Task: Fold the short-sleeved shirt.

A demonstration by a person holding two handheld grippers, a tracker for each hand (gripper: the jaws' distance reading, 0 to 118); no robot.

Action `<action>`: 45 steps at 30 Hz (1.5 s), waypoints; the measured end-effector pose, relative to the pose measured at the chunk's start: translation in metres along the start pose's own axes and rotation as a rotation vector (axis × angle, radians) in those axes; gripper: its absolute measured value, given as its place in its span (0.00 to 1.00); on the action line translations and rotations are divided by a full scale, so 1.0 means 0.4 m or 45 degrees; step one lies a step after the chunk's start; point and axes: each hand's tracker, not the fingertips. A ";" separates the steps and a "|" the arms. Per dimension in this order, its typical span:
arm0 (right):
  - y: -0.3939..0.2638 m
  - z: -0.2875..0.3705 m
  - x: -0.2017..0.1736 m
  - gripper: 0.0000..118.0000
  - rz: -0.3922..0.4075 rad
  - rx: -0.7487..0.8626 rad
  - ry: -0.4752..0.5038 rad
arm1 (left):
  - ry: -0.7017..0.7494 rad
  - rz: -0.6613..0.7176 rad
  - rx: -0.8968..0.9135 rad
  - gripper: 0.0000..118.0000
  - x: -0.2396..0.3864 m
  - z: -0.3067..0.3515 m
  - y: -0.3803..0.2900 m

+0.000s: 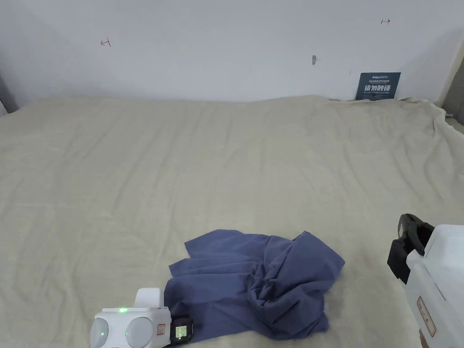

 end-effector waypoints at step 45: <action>-0.344 -0.601 -0.065 0.07 -0.031 -0.995 0.222 | -0.189 0.031 0.175 0.01 -0.035 0.091 0.073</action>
